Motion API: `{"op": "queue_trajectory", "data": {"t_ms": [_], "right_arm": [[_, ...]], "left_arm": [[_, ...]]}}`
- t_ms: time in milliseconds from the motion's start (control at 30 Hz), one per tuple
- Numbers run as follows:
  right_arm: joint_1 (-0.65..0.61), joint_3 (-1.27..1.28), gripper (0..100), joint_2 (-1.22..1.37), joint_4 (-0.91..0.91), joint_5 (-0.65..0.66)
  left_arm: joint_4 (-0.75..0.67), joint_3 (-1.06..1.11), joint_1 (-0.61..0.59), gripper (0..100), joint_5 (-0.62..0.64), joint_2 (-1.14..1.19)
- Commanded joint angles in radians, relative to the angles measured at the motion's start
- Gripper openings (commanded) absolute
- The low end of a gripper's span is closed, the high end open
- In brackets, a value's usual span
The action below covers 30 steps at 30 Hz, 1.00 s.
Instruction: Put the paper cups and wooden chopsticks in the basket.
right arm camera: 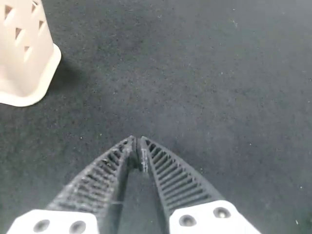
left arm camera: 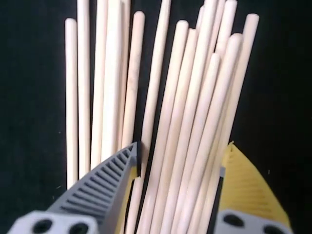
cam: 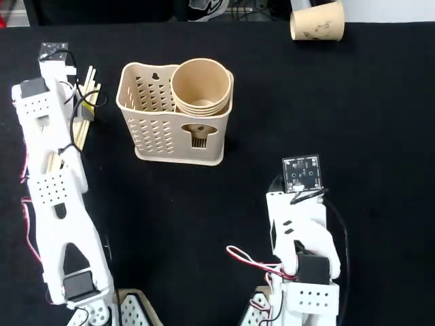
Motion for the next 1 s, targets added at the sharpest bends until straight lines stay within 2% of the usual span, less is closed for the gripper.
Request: {"op": "queue_trajectory", "data": {"t_ms": [0,67,267,333,500,700,967], "right_arm": [[0.012,-0.002,1.5,-0.065,0.005,0.009],[0.012,-0.002,1.5,-0.065,0.005,0.009],[0.012,-0.002,1.5,-0.065,0.005,0.009],[0.012,-0.002,1.5,-0.065,0.005,0.009],[0.012,-0.002,1.5,-0.065,0.006,0.009],[0.012,-0.002,1.5,-0.065,0.006,0.009],[0.011,-0.002,1.5,-0.065,0.006,0.009]], "left_arm": [[0.087,-0.24,0.01,27,-0.008,0.144],[0.106,-0.269,0.004,24,-0.008,0.183],[0.115,-0.262,0.002,6,-0.002,0.187],[0.115,-0.263,0.004,2,-0.002,0.187],[0.133,-0.263,0.007,3,-0.006,0.183],[0.284,-0.263,0.012,3,-0.002,0.037],[0.287,-0.254,0.001,3,0.009,-0.199]]}}
